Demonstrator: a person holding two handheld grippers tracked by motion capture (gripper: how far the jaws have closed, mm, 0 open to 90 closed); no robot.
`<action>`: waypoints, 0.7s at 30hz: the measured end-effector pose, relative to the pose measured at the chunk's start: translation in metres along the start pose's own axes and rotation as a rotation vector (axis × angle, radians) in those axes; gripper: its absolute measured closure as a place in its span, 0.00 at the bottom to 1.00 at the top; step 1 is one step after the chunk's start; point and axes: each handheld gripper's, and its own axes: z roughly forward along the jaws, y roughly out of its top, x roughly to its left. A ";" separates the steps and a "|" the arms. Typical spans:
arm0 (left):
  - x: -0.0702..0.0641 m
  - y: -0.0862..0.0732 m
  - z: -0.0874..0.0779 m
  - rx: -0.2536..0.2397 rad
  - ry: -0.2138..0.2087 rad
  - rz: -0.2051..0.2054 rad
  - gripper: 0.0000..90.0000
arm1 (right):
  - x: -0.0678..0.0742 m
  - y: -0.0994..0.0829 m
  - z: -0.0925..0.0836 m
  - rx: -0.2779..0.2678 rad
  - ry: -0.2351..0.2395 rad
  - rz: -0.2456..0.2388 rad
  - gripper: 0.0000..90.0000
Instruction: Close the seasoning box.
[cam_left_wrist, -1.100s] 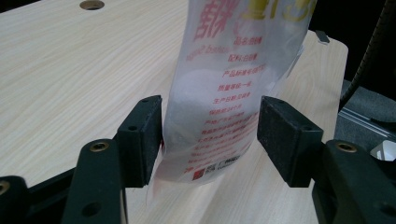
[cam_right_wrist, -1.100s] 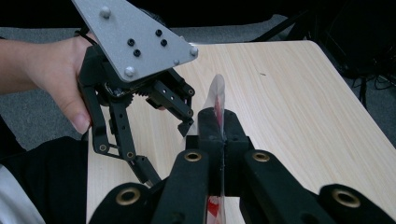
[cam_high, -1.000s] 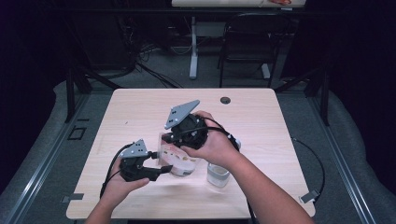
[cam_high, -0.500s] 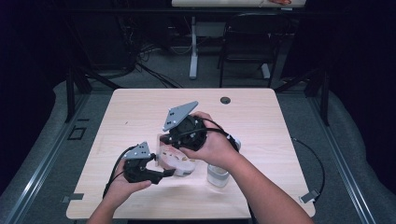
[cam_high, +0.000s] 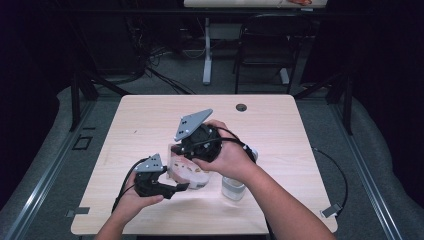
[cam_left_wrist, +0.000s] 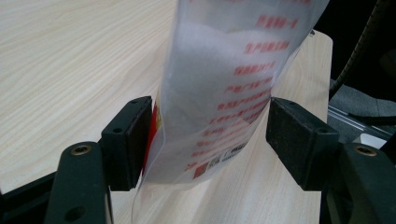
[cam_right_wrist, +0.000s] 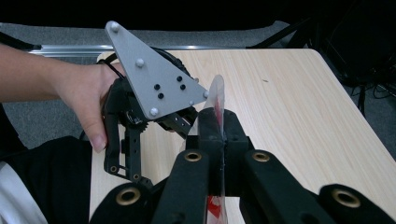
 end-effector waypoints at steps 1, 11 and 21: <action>0.000 -0.001 0.001 0.004 -0.002 -0.001 0.36 | 0.000 0.000 0.000 -0.002 0.001 0.001 1.00; -0.001 -0.004 0.003 0.018 0.003 0.035 0.48 | 0.002 -0.001 0.000 -0.007 0.000 0.004 1.00; 0.001 -0.006 0.000 0.023 -0.008 0.053 0.59 | 0.001 -0.003 -0.001 -0.008 0.006 0.004 1.00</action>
